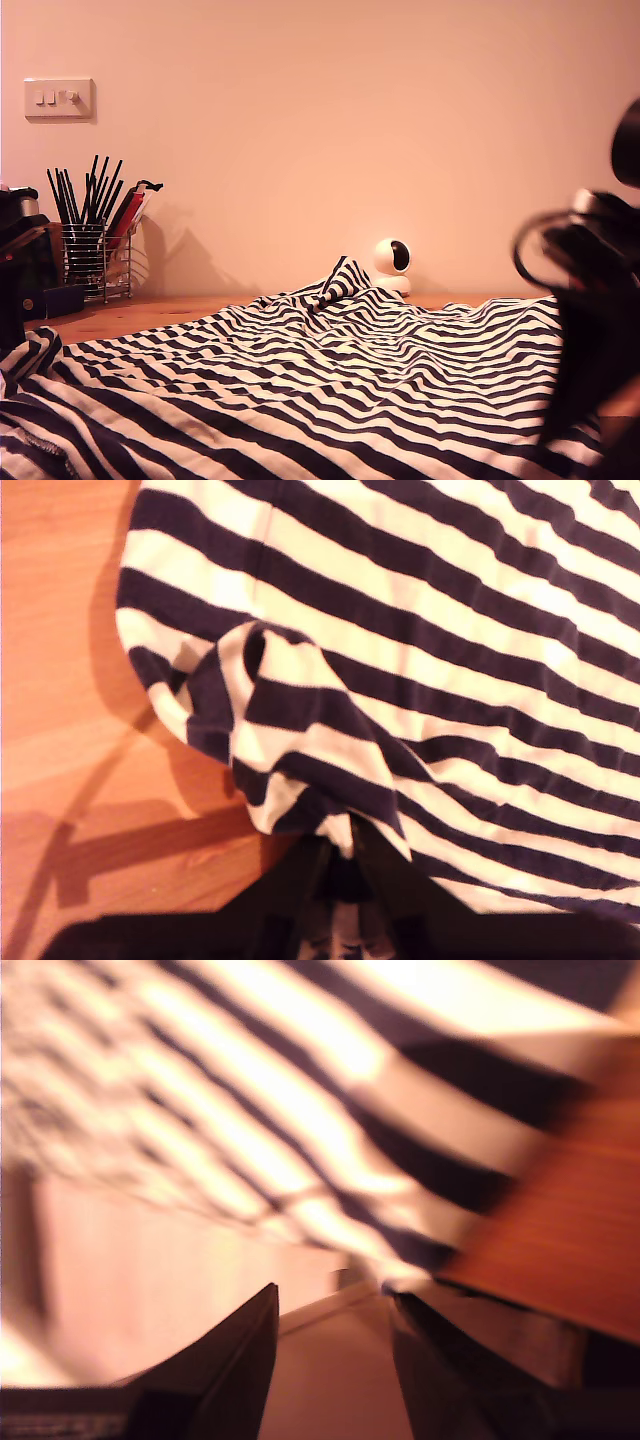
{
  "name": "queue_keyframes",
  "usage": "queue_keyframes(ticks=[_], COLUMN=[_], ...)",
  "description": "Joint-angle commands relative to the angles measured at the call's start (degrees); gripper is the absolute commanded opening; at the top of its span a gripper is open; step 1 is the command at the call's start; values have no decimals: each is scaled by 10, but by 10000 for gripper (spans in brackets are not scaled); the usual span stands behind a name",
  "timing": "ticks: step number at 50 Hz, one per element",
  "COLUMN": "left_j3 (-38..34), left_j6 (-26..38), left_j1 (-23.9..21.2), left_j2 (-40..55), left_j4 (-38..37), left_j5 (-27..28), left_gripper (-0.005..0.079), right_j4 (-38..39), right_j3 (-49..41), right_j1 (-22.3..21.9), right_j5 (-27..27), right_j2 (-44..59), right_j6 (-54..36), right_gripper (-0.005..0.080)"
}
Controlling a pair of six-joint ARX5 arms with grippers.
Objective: Fold the t-shirt in front of you. After folding it, place it to the right side.
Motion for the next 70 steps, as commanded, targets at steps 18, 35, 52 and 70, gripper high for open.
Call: queue_keyframes(ticks=[18,35,52,70], left_j3=[3,3,3,3], left_j6=[-2,-2,-2,-2], left_j1=[-1,-1,-1,-1], left_j2=[16,16,16,16], left_j4=[-1,-1,-2,-23], left_j5=[2,2,2,2], left_gripper=[-19,-19,-19,-19], right_j4=[-57,-32,-95,-100], right_j3=[178,319,446,525], right_j1=[-47,-82,-105,-135], right_j5=[61,86,176,203], right_j2=[19,181,340,417], right_j6=[-121,-161,-236,-289], right_gripper=[33,-11,-10,-11])
